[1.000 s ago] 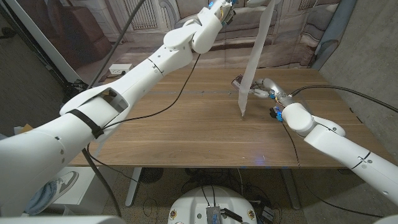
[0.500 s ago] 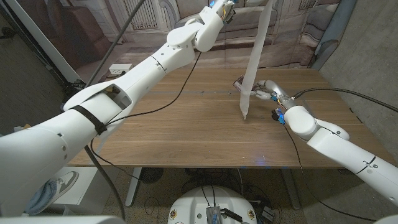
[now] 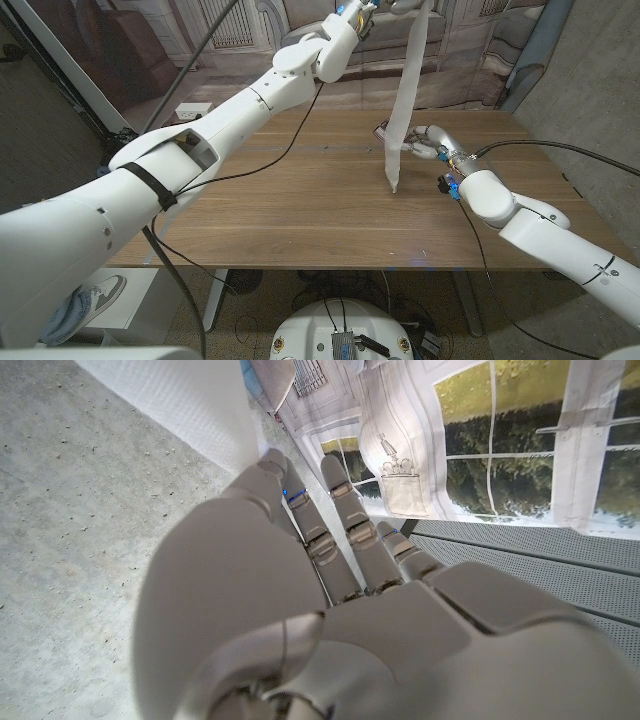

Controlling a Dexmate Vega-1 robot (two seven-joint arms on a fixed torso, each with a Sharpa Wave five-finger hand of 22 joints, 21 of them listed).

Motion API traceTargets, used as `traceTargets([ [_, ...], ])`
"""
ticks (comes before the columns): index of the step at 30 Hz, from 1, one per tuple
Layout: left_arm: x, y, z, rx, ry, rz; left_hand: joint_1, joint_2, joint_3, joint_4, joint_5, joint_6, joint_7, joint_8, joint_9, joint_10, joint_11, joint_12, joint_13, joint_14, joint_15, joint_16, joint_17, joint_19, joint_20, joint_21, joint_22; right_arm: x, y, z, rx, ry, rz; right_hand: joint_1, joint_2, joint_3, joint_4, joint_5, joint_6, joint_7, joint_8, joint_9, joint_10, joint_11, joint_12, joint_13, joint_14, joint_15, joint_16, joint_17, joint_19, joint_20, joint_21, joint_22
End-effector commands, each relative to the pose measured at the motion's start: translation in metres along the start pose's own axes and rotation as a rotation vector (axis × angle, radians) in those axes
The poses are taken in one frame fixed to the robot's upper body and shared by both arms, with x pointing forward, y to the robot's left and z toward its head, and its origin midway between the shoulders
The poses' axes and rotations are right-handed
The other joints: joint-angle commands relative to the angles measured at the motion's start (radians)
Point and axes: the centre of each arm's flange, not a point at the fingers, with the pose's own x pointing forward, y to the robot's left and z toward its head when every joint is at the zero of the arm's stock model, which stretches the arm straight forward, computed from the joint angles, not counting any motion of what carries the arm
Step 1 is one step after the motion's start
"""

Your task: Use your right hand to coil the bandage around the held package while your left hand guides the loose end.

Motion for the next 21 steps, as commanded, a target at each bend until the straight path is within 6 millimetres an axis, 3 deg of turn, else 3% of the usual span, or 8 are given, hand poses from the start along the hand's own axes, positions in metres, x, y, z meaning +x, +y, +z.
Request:
traceTargets([
  [1, 0.003, -0.020, -0.013, -0.004, 0.038, -0.031, -0.003, -0.004, 0.005, 0.001, 0.008, 0.004, -0.001, 0.007, 0.002, 0.016, -0.008, 0.004, 0.111, 0.003, -0.103, 0.001, 0.005, -0.001, -0.025, 0.000, 0.002, -0.011, -0.007, 0.026, 0.034, -0.103, 0.002, 0.054, 0.065, 0.054, 0.048, 0.004, 0.226, -0.215, 0.005, 0.005, 0.228, -0.215, 0.004, 0.003, 0.013, -0.095, -0.001, 0.002, 0.010, -0.054, 0.007, 0.003],
  [10, 0.002, -0.027, -0.019, -0.001, 0.049, -0.041, -0.003, -0.006, 0.006, 0.001, 0.008, 0.007, -0.002, 0.008, 0.002, 0.017, -0.008, 0.001, 0.112, 0.002, -0.104, 0.001, 0.006, -0.001, -0.024, 0.000, 0.002, -0.018, -0.009, 0.031, 0.109, -0.154, 0.015, 0.053, 0.063, 0.055, 0.048, 0.004, 0.232, -0.216, 0.006, 0.005, 0.238, -0.216, 0.005, 0.003, 0.018, -0.096, -0.001, 0.002, 0.012, -0.054, 0.008, 0.003],
  [21, -0.010, -0.042, -0.039, 0.005, 0.098, -0.087, -0.003, -0.007, 0.008, 0.000, 0.008, 0.008, -0.005, 0.008, 0.001, 0.020, -0.007, -0.002, 0.114, 0.001, -0.105, 0.001, 0.008, 0.000, -0.024, 0.000, 0.002, -0.030, -0.018, 0.033, 0.145, -0.189, -0.010, 0.052, 0.063, 0.057, 0.048, 0.004, 0.239, -0.218, 0.006, 0.006, 0.247, -0.217, 0.005, 0.003, 0.026, -0.096, -0.001, 0.002, 0.016, -0.056, 0.009, 0.003],
])
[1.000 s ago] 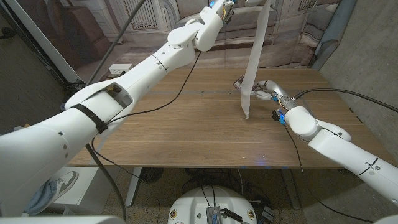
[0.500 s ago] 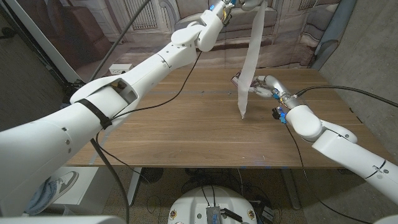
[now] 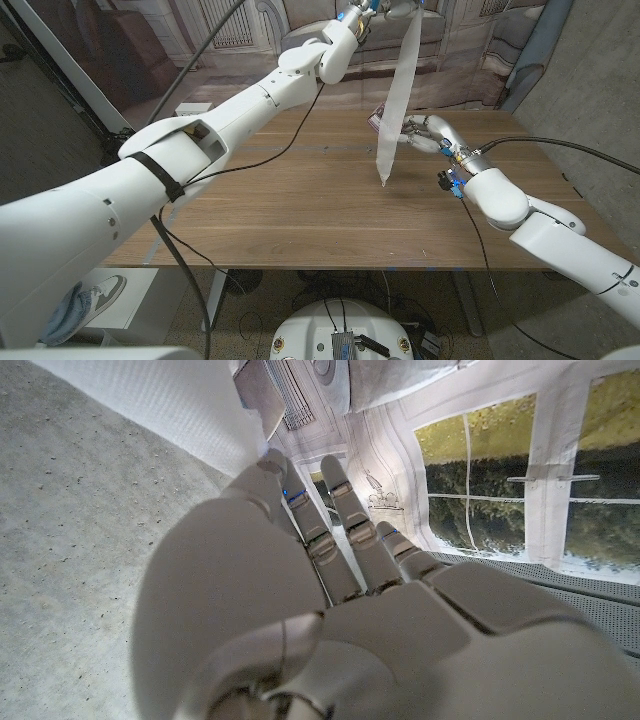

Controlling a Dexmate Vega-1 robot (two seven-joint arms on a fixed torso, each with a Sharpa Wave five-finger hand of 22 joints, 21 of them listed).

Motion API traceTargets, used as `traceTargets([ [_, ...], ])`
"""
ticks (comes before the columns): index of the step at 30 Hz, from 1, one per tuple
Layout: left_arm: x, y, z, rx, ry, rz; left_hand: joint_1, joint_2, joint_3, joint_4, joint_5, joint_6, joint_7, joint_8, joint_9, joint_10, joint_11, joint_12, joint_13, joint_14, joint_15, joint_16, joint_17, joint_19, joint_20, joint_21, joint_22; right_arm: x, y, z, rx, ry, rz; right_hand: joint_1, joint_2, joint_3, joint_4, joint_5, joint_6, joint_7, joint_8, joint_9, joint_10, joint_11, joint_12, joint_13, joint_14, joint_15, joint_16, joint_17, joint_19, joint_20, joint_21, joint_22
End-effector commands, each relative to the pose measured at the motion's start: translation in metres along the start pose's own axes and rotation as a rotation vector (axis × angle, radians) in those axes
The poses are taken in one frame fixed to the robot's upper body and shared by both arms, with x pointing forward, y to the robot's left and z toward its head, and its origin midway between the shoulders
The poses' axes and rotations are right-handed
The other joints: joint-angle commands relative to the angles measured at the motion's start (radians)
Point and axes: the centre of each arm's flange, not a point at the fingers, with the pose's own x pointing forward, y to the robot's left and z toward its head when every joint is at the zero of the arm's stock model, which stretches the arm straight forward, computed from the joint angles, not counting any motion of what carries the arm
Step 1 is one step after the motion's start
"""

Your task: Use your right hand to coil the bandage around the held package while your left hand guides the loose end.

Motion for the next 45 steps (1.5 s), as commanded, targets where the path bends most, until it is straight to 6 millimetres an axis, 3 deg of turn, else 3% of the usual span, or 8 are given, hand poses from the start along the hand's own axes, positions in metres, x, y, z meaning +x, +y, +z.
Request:
traceTargets([
  [1, -0.008, -0.015, -0.019, 0.002, 0.044, -0.037, 0.001, -0.003, 0.008, 0.000, 0.003, 0.007, -0.005, 0.008, 0.001, 0.019, -0.007, 0.005, 0.092, 0.001, -0.105, 0.001, 0.003, 0.000, -0.023, 0.000, 0.002, -0.011, -0.008, 0.009, 0.032, -0.047, -0.024, 0.053, 0.062, 0.057, 0.048, 0.005, 0.229, -0.220, 0.008, 0.005, 0.232, -0.220, 0.005, 0.003, 0.008, -0.095, -0.001, 0.001, 0.009, -0.063, 0.002, 0.003],
  [23, -0.052, -0.047, -0.054, -0.031, 0.084, -0.113, 0.006, -0.005, 0.011, -0.004, 0.003, 0.013, 0.001, 0.009, 0.001, 0.022, -0.006, 0.002, 0.100, 0.008, -0.108, 0.007, 0.010, 0.001, -0.024, 0.000, 0.002, -0.012, -0.040, 0.022, -0.001, -0.071, -0.094, 0.051, 0.060, 0.059, 0.048, 0.005, 0.242, -0.219, 0.010, 0.007, 0.246, -0.223, 0.004, 0.003, 0.019, -0.098, -0.002, 0.001, 0.012, -0.063, 0.003, 0.003],
  [39, -0.090, -0.077, -0.049, -0.098, 0.058, -0.200, 0.009, -0.007, 0.011, -0.005, 0.003, 0.014, 0.003, 0.009, 0.001, 0.022, -0.006, 0.000, 0.106, 0.009, -0.107, 0.009, 0.015, 0.002, -0.025, 0.001, 0.002, -0.001, -0.063, 0.021, 0.005, -0.071, -0.160, 0.048, 0.060, 0.061, 0.049, 0.005, 0.249, -0.220, 0.010, 0.009, 0.257, -0.225, 0.003, 0.003, 0.031, -0.103, -0.001, 0.001, 0.015, -0.064, 0.003, 0.004],
  [45, -0.109, -0.078, -0.040, -0.115, -0.002, -0.199, 0.007, -0.006, 0.012, -0.004, 0.003, 0.012, 0.001, 0.007, 0.001, 0.022, -0.006, -0.001, 0.108, 0.008, -0.106, 0.009, 0.016, 0.002, -0.024, 0.001, 0.002, 0.002, -0.071, 0.019, 0.006, -0.058, -0.184, 0.046, 0.060, 0.061, 0.050, 0.004, 0.253, -0.222, 0.010, 0.010, 0.263, -0.224, 0.003, 0.003, 0.036, -0.104, -0.001, 0.001, 0.015, -0.063, 0.003, 0.004],
])
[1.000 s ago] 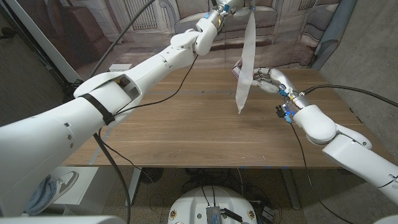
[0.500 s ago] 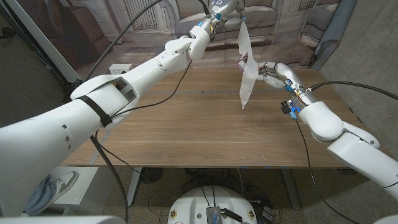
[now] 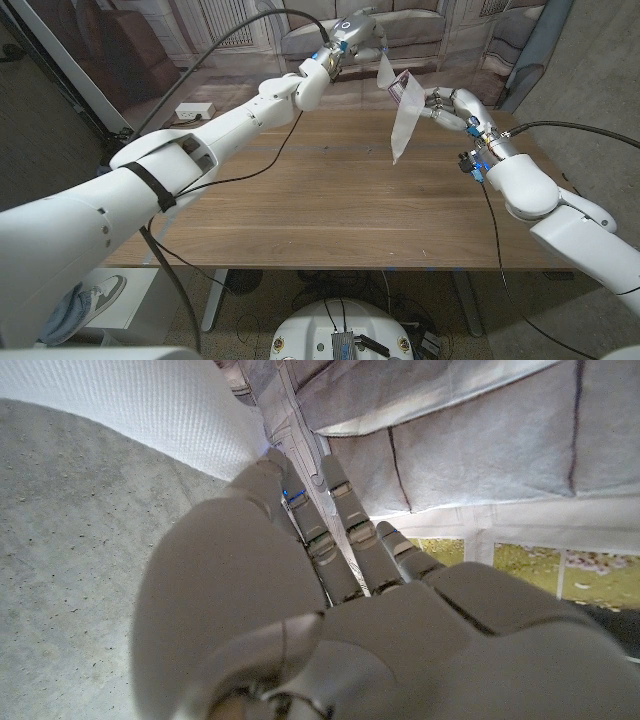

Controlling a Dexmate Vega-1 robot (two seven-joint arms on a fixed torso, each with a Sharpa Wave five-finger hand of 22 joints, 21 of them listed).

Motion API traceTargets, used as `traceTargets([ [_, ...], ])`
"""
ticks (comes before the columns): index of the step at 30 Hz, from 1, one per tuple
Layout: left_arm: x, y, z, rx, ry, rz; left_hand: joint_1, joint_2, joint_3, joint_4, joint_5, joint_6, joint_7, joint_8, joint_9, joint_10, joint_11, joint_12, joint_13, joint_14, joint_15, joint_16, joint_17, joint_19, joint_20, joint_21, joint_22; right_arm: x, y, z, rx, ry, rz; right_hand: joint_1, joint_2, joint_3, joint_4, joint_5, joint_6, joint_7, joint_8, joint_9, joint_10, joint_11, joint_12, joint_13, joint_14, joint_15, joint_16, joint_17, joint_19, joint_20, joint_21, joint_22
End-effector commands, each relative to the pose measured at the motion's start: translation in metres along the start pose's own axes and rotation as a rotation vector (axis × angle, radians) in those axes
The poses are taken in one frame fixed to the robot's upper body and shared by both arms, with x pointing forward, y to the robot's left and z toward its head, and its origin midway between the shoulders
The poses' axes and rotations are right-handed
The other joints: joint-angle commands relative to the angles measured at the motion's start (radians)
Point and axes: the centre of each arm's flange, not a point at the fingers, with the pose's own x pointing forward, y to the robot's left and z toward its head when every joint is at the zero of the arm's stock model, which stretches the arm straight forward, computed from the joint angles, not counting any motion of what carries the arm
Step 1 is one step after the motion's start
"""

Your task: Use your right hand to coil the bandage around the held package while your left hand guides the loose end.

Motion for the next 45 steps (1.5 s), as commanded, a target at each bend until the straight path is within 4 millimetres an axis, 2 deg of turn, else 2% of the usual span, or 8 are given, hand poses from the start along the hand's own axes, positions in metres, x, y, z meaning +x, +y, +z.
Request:
traceTargets([
  [1, -0.031, -0.017, 0.009, -0.037, -0.072, -0.038, 0.003, -0.002, 0.008, 0.001, 0.003, 0.009, -0.002, 0.008, 0.001, 0.016, -0.011, 0.004, 0.084, 0.008, -0.105, 0.004, 0.002, 0.002, -0.023, 0.001, 0.002, 0.008, -0.015, -0.005, 0.003, 0.020, -0.054, 0.047, 0.058, 0.057, 0.054, 0.004, 0.239, -0.228, 0.007, 0.006, 0.245, -0.227, 0.006, 0.003, 0.011, -0.104, 0.001, 0.001, 0.010, -0.058, 0.003, 0.004],
  [13, -0.058, -0.026, 0.023, -0.102, -0.119, -0.071, 0.002, -0.003, 0.009, 0.002, 0.003, 0.008, -0.002, 0.007, 0.001, 0.017, -0.011, 0.002, 0.088, 0.006, -0.105, 0.004, 0.005, 0.001, -0.022, 0.001, 0.002, 0.021, -0.029, -0.015, 0.019, 0.051, -0.099, 0.047, 0.057, 0.060, 0.053, 0.004, 0.249, -0.230, 0.009, 0.008, 0.255, -0.228, 0.005, 0.002, 0.024, -0.104, 0.002, 0.001, 0.014, -0.058, 0.004, 0.004],
  [45, -0.101, -0.036, 0.049, -0.243, -0.183, -0.141, 0.004, -0.004, 0.012, 0.000, 0.002, 0.009, 0.005, 0.006, 0.001, 0.019, -0.011, -0.003, 0.096, 0.005, -0.107, 0.005, 0.011, 0.001, -0.021, 0.001, 0.002, 0.039, -0.043, -0.035, 0.026, 0.111, -0.178, 0.046, 0.058, 0.066, 0.052, 0.005, 0.267, -0.232, 0.011, 0.011, 0.275, -0.229, 0.003, 0.002, 0.045, -0.110, 0.001, 0.000, 0.021, -0.056, 0.006, 0.004],
])
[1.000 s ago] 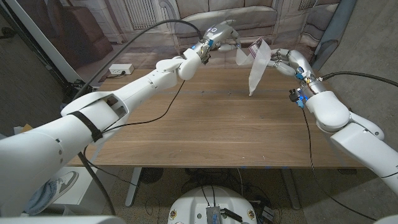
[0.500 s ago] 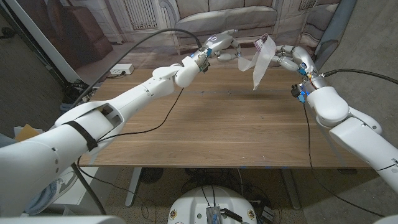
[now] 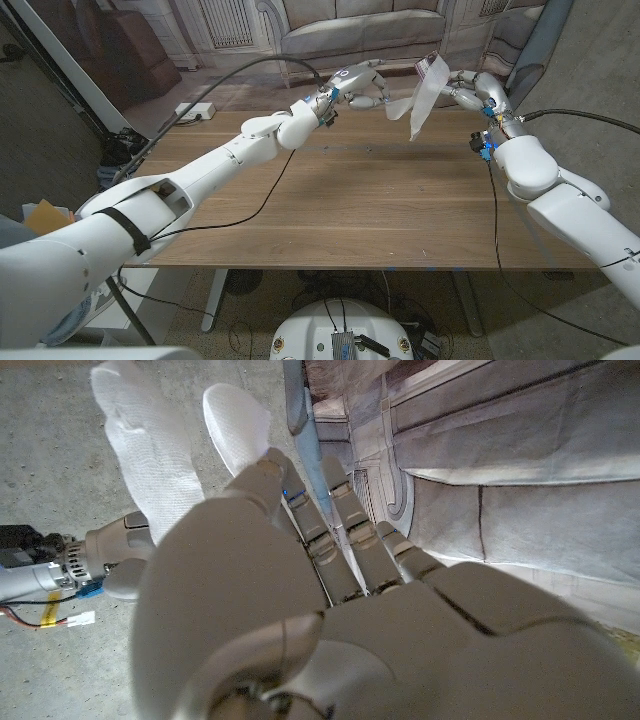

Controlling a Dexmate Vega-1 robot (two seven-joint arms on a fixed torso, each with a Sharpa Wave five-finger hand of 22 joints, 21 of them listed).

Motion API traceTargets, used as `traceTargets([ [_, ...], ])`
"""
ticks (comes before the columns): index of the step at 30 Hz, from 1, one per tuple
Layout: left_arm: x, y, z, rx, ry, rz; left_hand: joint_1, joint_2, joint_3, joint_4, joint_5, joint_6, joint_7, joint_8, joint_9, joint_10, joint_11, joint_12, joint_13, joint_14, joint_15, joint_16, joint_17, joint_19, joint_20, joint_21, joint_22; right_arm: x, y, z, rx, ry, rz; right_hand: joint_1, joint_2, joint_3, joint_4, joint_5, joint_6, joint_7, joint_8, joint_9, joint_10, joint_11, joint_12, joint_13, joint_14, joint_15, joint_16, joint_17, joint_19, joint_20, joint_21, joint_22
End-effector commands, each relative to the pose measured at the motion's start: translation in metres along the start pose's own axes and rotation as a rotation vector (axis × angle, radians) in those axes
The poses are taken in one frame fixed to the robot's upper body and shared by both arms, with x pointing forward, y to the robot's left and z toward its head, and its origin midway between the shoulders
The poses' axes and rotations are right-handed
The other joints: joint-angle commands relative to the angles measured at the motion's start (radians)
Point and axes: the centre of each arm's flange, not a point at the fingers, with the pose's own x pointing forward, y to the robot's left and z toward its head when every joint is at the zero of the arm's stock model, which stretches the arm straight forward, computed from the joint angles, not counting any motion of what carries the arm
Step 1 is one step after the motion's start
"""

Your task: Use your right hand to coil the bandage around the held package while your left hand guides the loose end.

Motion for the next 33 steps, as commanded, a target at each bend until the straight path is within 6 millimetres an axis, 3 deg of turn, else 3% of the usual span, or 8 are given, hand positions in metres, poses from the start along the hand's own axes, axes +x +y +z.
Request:
traceTargets([
  [1, -0.016, -0.007, 0.013, -0.058, -0.025, -0.032, 0.004, -0.004, 0.006, 0.000, 0.003, 0.005, 0.001, 0.006, 0.001, 0.017, -0.008, 0.002, 0.094, 0.006, -0.107, 0.005, 0.003, 0.001, -0.020, 0.001, 0.002, 0.009, -0.005, -0.008, -0.003, 0.024, -0.030, 0.046, 0.058, 0.066, 0.053, 0.007, 0.254, -0.239, 0.007, 0.002, 0.250, -0.237, 0.003, 0.002, 0.015, -0.107, 0.001, 0.000, 0.012, -0.054, 0.006, 0.004],
  [18, -0.034, -0.009, 0.014, -0.119, -0.016, -0.068, 0.024, -0.002, 0.003, -0.011, 0.001, 0.006, 0.019, 0.004, 0.002, 0.019, -0.006, 0.003, 0.103, 0.024, -0.116, 0.024, 0.022, 0.014, -0.028, 0.006, 0.003, 0.018, -0.008, -0.020, -0.038, 0.066, -0.049, 0.047, 0.059, 0.070, 0.052, 0.008, 0.264, -0.241, 0.007, 0.003, 0.261, -0.235, 0.002, 0.002, 0.024, -0.113, -0.001, 0.000, 0.014, -0.053, 0.006, 0.004],
  [33, -0.042, -0.011, 0.034, -0.162, -0.092, -0.098, 0.036, -0.001, 0.001, -0.016, -0.001, 0.006, 0.027, 0.002, 0.003, 0.016, -0.003, 0.003, 0.111, 0.023, -0.118, 0.029, 0.034, 0.017, -0.028, 0.006, 0.003, 0.023, -0.009, -0.033, -0.055, 0.117, -0.058, 0.045, 0.058, 0.072, 0.052, 0.009, 0.268, -0.242, 0.006, 0.004, 0.266, -0.235, -0.001, 0.002, 0.030, -0.112, -0.002, 0.000, 0.015, -0.050, 0.006, 0.004],
])
